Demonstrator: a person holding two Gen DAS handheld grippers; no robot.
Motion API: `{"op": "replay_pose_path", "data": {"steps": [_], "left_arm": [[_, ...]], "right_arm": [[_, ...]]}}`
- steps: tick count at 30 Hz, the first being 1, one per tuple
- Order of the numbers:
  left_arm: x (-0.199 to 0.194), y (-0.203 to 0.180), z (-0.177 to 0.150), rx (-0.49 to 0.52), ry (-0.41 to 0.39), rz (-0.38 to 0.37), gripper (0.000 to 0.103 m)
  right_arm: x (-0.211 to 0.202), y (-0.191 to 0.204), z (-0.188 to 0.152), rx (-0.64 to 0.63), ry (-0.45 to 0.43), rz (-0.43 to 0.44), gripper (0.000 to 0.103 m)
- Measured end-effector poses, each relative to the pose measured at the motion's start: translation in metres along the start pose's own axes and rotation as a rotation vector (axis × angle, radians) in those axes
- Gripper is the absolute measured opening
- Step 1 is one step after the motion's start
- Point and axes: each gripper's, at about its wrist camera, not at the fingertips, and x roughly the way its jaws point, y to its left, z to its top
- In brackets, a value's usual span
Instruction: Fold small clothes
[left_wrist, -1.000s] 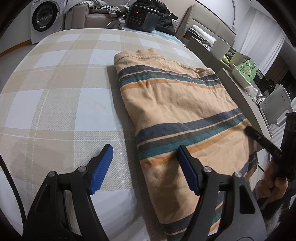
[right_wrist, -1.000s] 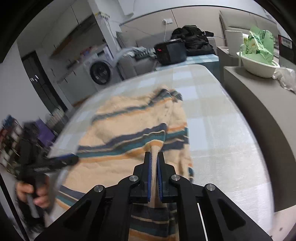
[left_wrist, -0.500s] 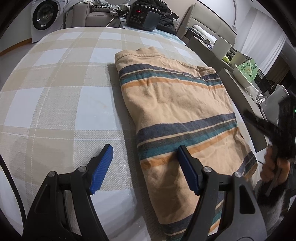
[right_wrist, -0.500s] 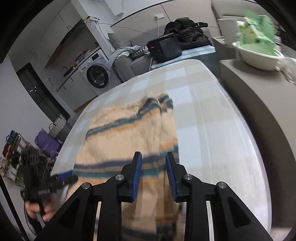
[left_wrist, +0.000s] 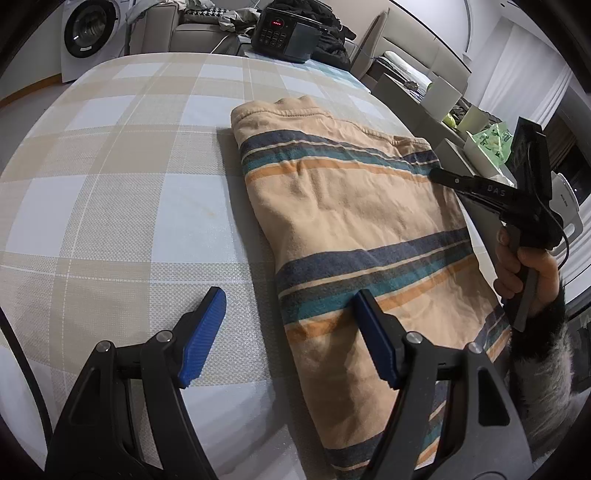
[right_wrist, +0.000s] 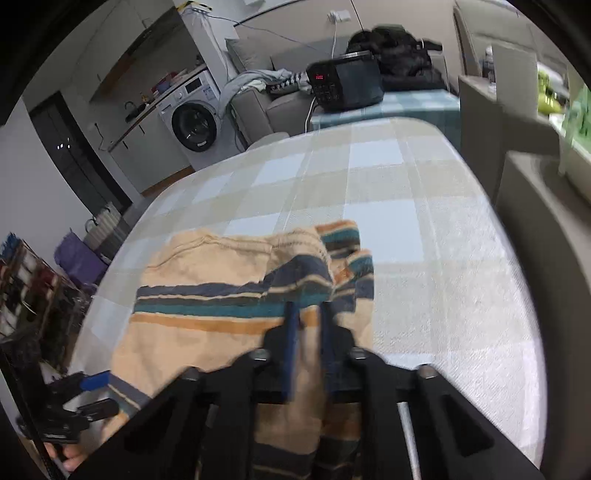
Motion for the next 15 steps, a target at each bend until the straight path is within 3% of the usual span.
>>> {"op": "replay_pose_path", "data": {"steps": [4,10,15], "left_arm": [[0.000,0.001,0.000,-0.004,-0.002,0.002,0.069],[0.000,0.000,-0.001,-0.002,-0.002,0.008,0.069],[-0.001,0.003,0.000,-0.009,-0.003,0.010,0.069]], "right_arm": [[-0.017,0.010,0.002,-0.062,-0.095,-0.015,0.006],[0.009,-0.002,0.000,-0.057,-0.013,-0.123,0.006],[-0.005,-0.009,0.002,0.001,-0.024,-0.087,0.016]]}}
